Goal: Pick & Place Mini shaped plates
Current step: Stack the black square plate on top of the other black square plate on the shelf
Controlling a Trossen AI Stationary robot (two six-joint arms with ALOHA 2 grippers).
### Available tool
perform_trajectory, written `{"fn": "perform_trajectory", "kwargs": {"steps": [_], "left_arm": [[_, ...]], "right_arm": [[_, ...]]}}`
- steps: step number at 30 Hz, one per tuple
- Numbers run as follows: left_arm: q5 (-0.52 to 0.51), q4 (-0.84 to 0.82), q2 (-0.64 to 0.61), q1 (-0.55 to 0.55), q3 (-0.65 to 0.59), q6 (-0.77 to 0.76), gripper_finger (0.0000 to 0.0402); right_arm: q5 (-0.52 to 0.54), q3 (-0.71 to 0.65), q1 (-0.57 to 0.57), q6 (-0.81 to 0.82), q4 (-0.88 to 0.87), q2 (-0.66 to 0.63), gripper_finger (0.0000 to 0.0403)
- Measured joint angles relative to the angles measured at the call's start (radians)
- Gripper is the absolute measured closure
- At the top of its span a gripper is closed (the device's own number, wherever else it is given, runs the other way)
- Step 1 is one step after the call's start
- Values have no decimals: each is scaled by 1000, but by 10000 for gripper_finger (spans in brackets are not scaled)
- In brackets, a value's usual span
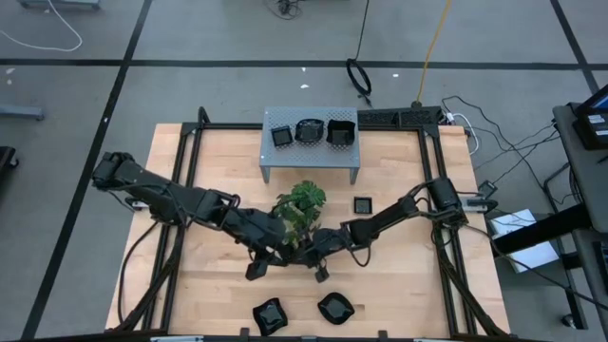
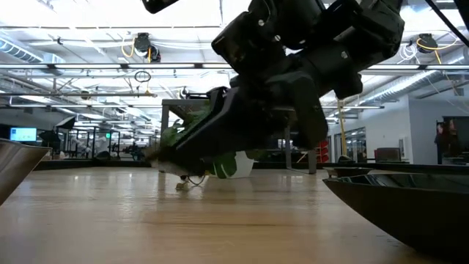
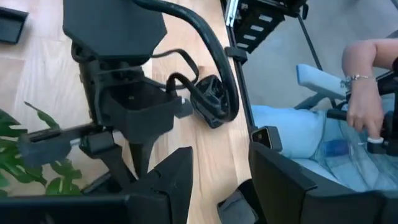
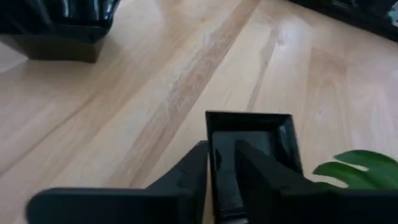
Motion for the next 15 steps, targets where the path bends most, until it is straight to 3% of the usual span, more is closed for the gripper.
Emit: {"fn": "perform_trajectory", "kwargs": {"steps": [7, 11, 15], "left_arm": [[-11, -137, 0, -28, 0, 57, 243], [-90, -239, 9, -56, -1, 194, 243], [-167, -225, 10, -84, -36, 360, 243]], "right_arm": [[2, 0, 9, -1, -65, -52, 267], [2, -2, 15, 2, -227, -146, 260], [3, 0, 25, 30, -377, -271, 264]]}}
